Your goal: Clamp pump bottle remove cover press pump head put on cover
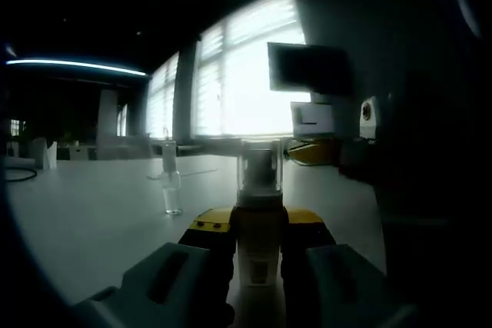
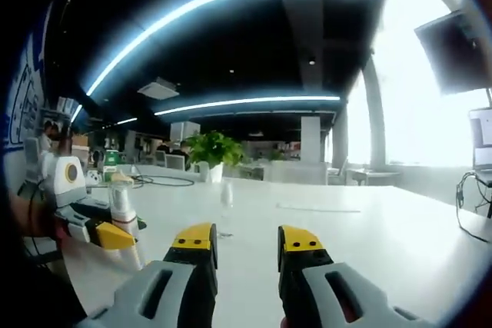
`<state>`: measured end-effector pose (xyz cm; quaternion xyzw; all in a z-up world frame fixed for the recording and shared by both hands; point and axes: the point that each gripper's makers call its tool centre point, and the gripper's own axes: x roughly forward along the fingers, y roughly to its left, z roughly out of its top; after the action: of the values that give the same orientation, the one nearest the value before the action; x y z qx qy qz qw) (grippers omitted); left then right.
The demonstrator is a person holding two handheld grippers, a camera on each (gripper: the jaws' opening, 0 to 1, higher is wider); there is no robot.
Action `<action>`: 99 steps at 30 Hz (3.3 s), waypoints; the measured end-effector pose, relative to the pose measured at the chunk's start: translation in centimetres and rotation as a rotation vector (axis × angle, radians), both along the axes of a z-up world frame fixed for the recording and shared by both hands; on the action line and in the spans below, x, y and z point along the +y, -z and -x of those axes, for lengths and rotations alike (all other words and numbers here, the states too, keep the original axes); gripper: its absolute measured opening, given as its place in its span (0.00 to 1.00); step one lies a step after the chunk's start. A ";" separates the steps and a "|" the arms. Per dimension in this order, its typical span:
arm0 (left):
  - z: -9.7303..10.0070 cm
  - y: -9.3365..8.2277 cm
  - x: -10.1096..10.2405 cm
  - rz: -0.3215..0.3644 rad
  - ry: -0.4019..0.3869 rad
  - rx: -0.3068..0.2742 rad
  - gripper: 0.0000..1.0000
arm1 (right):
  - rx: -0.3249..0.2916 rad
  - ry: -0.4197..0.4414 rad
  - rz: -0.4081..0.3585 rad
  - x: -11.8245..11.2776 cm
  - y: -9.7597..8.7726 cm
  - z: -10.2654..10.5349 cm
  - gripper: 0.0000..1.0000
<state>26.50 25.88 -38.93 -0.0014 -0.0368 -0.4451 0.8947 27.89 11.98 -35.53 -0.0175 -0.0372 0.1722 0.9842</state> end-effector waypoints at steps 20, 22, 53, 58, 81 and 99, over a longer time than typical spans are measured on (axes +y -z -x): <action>0.1 -0.1 0.0 -0.001 -0.008 0.001 0.13 | 0.006 -0.008 -0.028 -2.0 2.8 -0.3 0.20; 0.0 0.0 0.0 -0.001 -0.009 0.000 0.13 | -0.002 -0.010 -0.009 -1.9 2.8 -0.2 0.20; -1.8 -1.9 -0.3 0.008 -0.046 -0.010 0.13 | -0.025 0.008 -0.049 -2.7 2.4 -0.1 0.19; -2.5 -2.9 -1.1 0.016 -0.045 -0.035 0.13 | -0.026 0.015 -0.083 -3.2 2.2 -0.2 0.18; -6.6 -5.9 -7.0 0.064 -0.022 -0.063 0.13 | -0.018 0.023 -0.086 -3.5 2.4 -0.7 0.18; -10.0 -5.4 -9.2 0.067 -0.084 -0.051 0.13 | -0.016 0.022 -0.078 -3.4 2.5 -0.8 0.17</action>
<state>36.48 16.68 -33.51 -0.0183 -0.0744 -0.4056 0.9108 28.65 8.57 -38.07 0.0193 -0.0516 0.1597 0.9856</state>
